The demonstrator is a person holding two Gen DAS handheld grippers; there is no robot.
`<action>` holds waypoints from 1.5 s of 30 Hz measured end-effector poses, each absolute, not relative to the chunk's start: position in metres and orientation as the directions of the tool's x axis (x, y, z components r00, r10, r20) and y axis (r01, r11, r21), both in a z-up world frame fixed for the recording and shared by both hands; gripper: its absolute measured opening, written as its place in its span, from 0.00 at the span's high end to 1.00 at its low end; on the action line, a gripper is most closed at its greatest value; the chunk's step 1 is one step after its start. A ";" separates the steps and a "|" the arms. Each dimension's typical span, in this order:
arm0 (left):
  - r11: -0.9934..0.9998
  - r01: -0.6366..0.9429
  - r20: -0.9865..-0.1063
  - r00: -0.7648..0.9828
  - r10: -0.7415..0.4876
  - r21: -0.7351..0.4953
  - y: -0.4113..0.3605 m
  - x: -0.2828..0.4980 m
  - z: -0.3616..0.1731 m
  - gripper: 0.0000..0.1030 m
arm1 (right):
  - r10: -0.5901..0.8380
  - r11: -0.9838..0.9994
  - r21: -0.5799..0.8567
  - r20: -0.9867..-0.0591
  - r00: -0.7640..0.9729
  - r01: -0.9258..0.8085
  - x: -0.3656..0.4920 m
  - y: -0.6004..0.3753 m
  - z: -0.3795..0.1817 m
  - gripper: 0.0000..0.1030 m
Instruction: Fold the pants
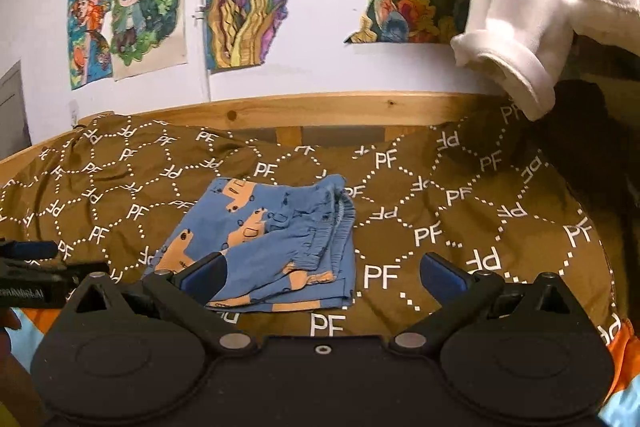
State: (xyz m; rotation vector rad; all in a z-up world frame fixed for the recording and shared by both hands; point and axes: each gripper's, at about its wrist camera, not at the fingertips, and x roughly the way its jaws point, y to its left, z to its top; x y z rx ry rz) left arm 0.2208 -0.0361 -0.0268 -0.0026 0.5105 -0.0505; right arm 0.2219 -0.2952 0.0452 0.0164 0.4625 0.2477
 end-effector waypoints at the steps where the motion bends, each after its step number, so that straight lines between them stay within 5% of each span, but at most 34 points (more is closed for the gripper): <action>1: 0.999 0.045 -0.491 0.870 -0.047 -0.015 -0.036 0.219 -0.028 0.00 | 0.241 0.970 0.070 -0.434 0.868 -0.235 0.220 -0.295 0.046 0.01; 45: 0.998 0.012 -0.486 0.874 0.021 0.063 -0.029 0.179 -0.059 0.00 | 0.163 0.983 -0.003 -0.440 0.883 -0.183 0.157 -0.277 0.002 0.01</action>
